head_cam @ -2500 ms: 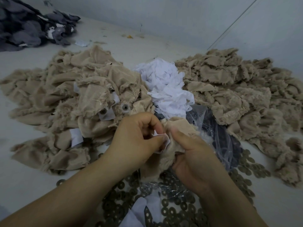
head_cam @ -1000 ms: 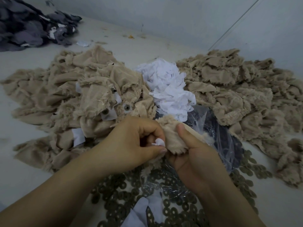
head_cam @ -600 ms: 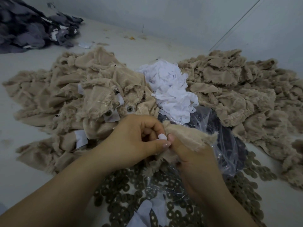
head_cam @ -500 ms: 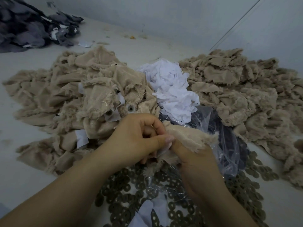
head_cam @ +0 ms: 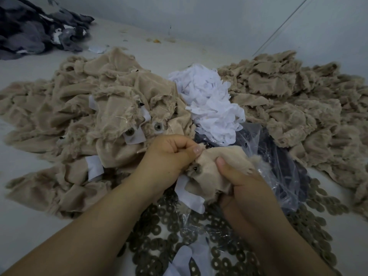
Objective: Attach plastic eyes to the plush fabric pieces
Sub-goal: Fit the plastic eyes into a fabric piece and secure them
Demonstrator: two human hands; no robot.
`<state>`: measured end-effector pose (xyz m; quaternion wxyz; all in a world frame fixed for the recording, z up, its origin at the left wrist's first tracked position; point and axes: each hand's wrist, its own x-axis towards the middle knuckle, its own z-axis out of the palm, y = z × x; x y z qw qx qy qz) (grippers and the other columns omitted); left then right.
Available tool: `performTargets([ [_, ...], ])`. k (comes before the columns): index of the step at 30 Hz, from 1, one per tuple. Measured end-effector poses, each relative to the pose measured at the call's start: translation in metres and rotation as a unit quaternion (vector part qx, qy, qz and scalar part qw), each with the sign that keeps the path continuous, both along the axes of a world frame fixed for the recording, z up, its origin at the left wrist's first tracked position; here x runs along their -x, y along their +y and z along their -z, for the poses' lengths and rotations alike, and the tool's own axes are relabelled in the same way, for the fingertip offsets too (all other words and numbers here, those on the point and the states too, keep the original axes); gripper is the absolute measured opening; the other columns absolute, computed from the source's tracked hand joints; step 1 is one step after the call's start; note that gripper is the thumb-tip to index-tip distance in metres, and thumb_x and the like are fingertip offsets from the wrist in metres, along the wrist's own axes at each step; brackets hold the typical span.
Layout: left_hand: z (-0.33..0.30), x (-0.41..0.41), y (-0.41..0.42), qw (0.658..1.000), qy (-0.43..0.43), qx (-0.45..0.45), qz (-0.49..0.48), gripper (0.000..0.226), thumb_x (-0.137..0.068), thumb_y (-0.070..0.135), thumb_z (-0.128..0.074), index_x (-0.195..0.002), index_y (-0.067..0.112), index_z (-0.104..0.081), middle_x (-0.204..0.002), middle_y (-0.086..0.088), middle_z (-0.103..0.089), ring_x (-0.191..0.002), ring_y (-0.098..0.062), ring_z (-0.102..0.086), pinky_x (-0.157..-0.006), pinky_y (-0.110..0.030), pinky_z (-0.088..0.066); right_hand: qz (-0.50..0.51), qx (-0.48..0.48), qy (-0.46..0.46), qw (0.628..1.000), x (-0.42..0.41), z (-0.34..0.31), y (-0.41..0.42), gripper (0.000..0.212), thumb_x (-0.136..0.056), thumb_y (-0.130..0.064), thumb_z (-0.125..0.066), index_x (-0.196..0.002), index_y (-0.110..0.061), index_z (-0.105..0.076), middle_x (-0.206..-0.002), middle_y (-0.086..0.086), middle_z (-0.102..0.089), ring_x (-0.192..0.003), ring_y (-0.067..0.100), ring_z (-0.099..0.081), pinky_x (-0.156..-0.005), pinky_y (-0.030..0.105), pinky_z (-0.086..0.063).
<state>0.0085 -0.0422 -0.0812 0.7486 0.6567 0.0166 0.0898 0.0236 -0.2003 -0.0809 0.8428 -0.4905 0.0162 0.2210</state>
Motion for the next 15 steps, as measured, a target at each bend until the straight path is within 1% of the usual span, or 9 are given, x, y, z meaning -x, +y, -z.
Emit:
performTargets([
  [1,0.0013,0.0001,0.0,1.0,-0.005,-0.002,0.002,0.026,-0.093,0.005,-0.06,-0.068,0.001,-0.065,-0.046,0.003,-0.04,-0.039,-0.003,-0.031,-0.04,-0.012,-0.03,0.003,0.004,0.001,1.0,-0.0005,0.0008,0.0008,0.036,-0.084,-0.018,-0.062,-0.115,-0.001,-0.068,-0.11,0.019,-0.074,-0.098,0.033,-0.073,-0.074,0.044,-0.063],
  [3,0.002,-0.0008,-0.0002,1.0,-0.02,-0.01,0.003,0.03,-0.094,0.007,-0.059,-0.064,0.008,-0.065,-0.046,0.005,-0.041,-0.04,-0.002,-0.031,-0.04,-0.012,-0.03,0.006,0.019,-0.007,1.0,-0.0012,0.0022,0.0027,0.04,-0.084,-0.02,-0.062,-0.12,-0.002,-0.066,-0.113,0.018,-0.074,-0.102,0.033,-0.072,-0.085,0.047,-0.061],
  [5,0.0029,-0.0005,-0.001,1.0,-0.026,-0.016,-0.003,0.033,-0.094,0.009,-0.06,-0.062,0.015,-0.066,-0.046,0.007,-0.044,-0.04,-0.002,-0.034,-0.042,-0.011,-0.032,0.004,0.02,-0.024,1.0,0.0007,0.0021,0.0045,0.044,-0.083,-0.023,-0.063,-0.122,-0.001,-0.065,-0.114,0.018,-0.073,-0.105,0.033,-0.071,-0.089,0.047,-0.059],
  [7,0.0045,0.0001,-0.0014,0.999,-0.031,-0.017,-0.008,0.03,-0.094,0.011,-0.06,-0.064,0.013,-0.066,-0.049,0.004,-0.047,-0.042,-0.003,-0.037,-0.043,-0.013,-0.034,-0.004,0.025,-0.05,0.998,0.0044,0.0012,0.0055,0.046,-0.08,-0.024,-0.067,-0.121,-0.002,-0.066,-0.114,0.017,-0.073,-0.105,0.031,-0.072,-0.089,0.044,-0.06],
  [9,0.007,0.0009,-0.0013,0.999,-0.038,-0.025,-0.007,0.029,-0.093,0.017,-0.062,-0.066,0.006,-0.064,-0.054,-0.005,-0.047,-0.046,-0.008,-0.038,-0.045,-0.018,-0.035,-0.007,0.038,-0.063,0.997,0.0069,0.0008,0.0066,0.046,-0.078,-0.024,-0.069,-0.12,-0.004,-0.067,-0.114,0.015,-0.074,-0.106,0.03,-0.072,-0.09,0.044,-0.059],
  [10,0.0083,0.0011,-0.0009,0.999,-0.042,-0.03,-0.005,0.029,-0.093,0.019,-0.062,-0.067,0.005,-0.064,-0.056,-0.007,-0.046,-0.048,-0.01,-0.038,-0.046,-0.019,-0.035,-0.003,0.041,-0.064,0.997,0.0073,0.001,0.007,0.046,-0.077,-0.023,-0.069,-0.12,-0.005,-0.067,-0.113,0.014,-0.074,-0.106,0.03,-0.072,-0.09,0.044,-0.058],
  [11,0.0093,0.0012,-0.0005,0.999,-0.045,-0.029,-0.005,0.028,-0.093,0.02,-0.062,-0.068,0.007,-0.065,-0.056,-0.006,-0.046,-0.048,-0.01,-0.038,-0.046,-0.019,-0.036,0.0,0.042,-0.063,0.997,0.0075,0.0013,0.0069,0.046,-0.076,-0.022,-0.069,-0.119,-0.006,-0.068,-0.113,0.013,-0.075,-0.105,0.029,-0.072,-0.09,0.043,-0.058],
  [13,0.0101,0.0019,0.0005,0.998,-0.052,-0.02,-0.002,0.027,-0.093,0.02,-0.061,-0.067,0.015,-0.067,-0.053,0.002,-0.049,-0.047,-0.006,-0.04,-0.046,-0.016,-0.037,0.002,0.043,-0.062,0.997,0.0077,0.002,0.006,0.041,-0.076,-0.019,-0.069,-0.115,-0.006,-0.069,-0.109,0.012,-0.076,-0.101,0.028,-0.073,-0.083,0.039,-0.061],
  [15,0.0103,0.0032,0.0003,0.998,-0.062,-0.013,0.005,0.029,-0.095,0.016,-0.059,-0.067,0.017,-0.068,-0.054,0.007,-0.053,-0.047,-0.003,-0.044,-0.048,-0.013,-0.038,-0.001,0.05,-0.057,0.997,0.0087,0.002,0.0056,0.037,-0.075,-0.016,-0.069,-0.111,-0.007,-0.071,-0.107,0.012,-0.076,-0.098,0.027,-0.074,-0.078,0.036,-0.062],
])
